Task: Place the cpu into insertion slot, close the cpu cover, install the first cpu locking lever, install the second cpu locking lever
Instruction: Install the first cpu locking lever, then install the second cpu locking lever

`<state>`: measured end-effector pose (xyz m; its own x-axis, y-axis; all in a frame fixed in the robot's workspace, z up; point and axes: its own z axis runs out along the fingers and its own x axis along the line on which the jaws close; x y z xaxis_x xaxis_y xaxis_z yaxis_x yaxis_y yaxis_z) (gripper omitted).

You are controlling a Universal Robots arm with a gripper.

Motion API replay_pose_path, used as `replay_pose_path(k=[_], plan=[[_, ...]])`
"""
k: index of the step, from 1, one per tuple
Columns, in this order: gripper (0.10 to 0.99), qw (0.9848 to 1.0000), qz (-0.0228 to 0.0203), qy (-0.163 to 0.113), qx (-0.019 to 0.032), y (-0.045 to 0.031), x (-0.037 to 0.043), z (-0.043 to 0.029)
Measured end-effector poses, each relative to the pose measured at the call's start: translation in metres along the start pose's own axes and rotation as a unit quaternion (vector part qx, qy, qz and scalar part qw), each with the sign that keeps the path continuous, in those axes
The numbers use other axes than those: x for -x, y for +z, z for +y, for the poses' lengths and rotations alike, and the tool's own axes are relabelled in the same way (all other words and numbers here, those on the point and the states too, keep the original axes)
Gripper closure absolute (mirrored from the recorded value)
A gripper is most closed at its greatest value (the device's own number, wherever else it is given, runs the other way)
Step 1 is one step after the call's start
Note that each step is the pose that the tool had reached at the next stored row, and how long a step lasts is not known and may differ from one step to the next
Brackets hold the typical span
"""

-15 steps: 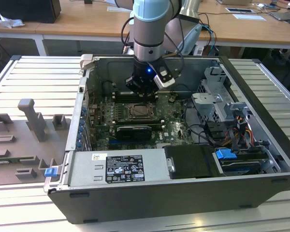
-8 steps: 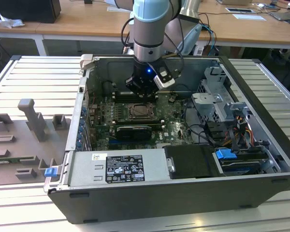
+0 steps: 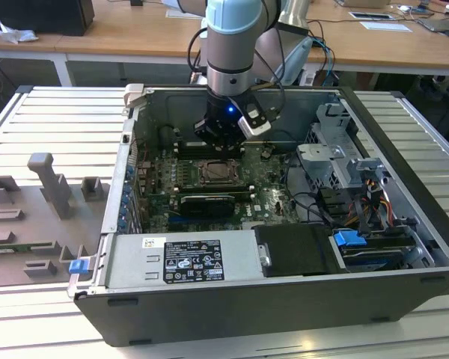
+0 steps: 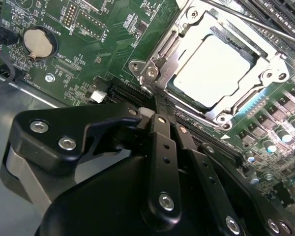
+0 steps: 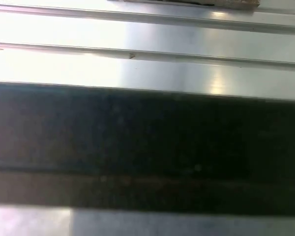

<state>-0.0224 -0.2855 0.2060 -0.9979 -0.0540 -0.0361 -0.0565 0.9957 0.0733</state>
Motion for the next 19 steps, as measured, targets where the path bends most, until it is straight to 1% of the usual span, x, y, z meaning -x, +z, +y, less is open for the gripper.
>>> replay_pose_path(k=[3,19], plan=[[0.980,1.0000,0.0000,0.000,0.0000,-0.0053,0.0002,0.0004],[0.980,1.0000,0.0000,0.000,0.0000,-0.0058,0.0000,-0.0048]])
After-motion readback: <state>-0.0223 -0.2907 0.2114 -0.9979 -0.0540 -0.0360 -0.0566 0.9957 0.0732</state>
